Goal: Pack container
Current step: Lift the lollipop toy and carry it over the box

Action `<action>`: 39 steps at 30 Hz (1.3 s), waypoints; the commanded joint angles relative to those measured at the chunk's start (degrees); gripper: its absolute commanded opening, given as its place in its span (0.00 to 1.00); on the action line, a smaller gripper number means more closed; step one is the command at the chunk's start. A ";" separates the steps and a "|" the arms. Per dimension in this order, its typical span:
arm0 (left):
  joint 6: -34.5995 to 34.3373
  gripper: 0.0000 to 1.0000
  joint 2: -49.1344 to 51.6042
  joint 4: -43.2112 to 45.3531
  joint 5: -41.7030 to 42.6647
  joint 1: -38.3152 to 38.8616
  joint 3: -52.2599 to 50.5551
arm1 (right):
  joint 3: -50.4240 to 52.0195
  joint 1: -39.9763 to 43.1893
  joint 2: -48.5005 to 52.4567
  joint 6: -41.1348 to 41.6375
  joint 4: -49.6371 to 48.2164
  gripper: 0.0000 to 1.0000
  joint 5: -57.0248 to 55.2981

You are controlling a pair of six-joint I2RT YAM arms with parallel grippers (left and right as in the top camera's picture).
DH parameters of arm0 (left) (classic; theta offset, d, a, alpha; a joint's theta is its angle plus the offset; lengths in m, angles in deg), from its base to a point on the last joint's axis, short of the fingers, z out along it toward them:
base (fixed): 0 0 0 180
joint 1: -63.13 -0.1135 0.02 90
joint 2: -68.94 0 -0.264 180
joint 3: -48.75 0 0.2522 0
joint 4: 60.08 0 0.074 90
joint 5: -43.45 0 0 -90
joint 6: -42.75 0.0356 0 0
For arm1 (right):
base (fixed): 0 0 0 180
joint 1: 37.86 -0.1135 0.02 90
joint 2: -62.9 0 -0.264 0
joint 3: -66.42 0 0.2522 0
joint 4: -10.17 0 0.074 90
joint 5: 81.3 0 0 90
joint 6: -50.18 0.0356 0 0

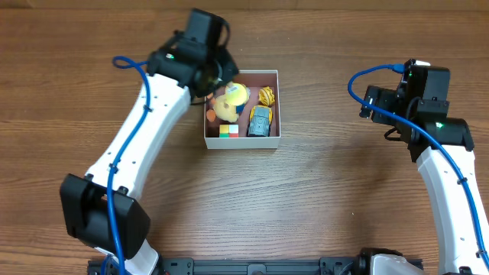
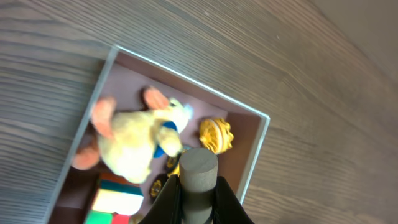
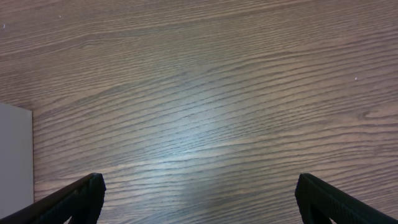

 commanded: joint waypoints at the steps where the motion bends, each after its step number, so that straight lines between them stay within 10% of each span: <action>1: 1.31 0.14 2.03 0.63 -5.09 3.39 0.61 | -0.07 0.11 -0.13 -0.42 -0.42 1.00 -0.79; 6: 1.33 0.33 3.19 0.70 -6.03 4.04 0.61 | -0.07 0.11 -0.13 -0.42 -0.42 1.00 -0.79; 8: 1.66 0.64 3.19 1.16 -6.27 3.63 0.61 | -0.07 0.11 -0.13 -0.42 -0.42 1.00 -0.79; 9: 2.16 0.97 3.19 1.53 -6.23 3.48 0.61 | -0.07 0.11 -0.13 -0.42 -0.42 1.00 -0.79; 10: 2.71 1.00 3.19 1.79 -6.25 3.28 0.61 | -0.07 0.11 -0.13 -0.42 -0.42 1.00 -0.79; 30: 13.14 1.00 -16.04 -21.55 -21.18 2.89 3.65 | -0.07 0.11 -0.13 -0.42 -0.42 1.00 -0.79; 39: 11.15 1.00 -33.99 -21.20 -20.94 3.10 -13.88 | -0.07 0.11 -0.13 -0.42 -0.42 1.00 -0.79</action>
